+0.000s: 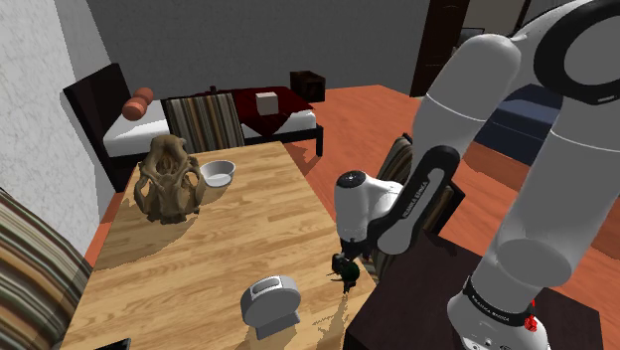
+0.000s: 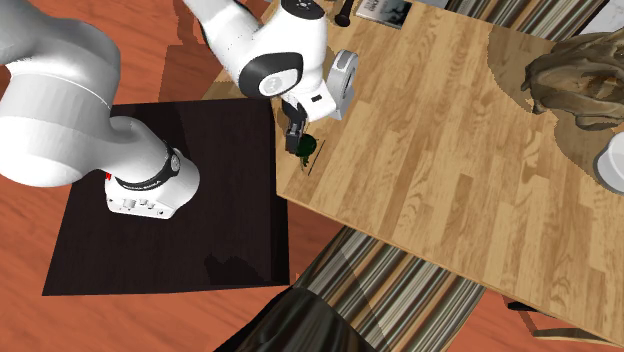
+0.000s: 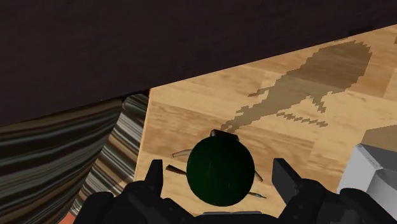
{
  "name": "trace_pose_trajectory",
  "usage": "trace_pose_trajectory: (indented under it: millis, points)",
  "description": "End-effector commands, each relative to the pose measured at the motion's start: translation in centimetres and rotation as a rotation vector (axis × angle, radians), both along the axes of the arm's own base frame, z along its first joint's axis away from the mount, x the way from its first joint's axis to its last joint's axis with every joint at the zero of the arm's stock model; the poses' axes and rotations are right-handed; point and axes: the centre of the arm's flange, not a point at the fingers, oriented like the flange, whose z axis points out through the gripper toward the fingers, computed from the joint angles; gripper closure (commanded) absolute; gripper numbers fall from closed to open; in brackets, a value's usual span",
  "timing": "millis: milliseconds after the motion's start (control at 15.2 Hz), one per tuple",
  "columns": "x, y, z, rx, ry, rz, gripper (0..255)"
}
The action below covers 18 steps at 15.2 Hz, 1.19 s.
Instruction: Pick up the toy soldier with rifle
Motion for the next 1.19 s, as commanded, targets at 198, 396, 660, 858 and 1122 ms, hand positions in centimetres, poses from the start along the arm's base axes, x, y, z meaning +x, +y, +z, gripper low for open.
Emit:
trace_pose_trajectory:
  millis: [198,396,660,858,1122]
  points:
    - [0.0,0.1,-2.9,0.002,0.001,-0.002,0]
    - [0.0,0.1,-4.2,0.002,0.001,-0.002,0]
    - [0.0,0.1,-4.3,0.002,0.001,-0.002,255]
    - [0.0,0.1,-4.2,0.002,0.001,-0.002,255]
    - [0.0,0.1,-4.2,0.002,0.001,-0.002,255]
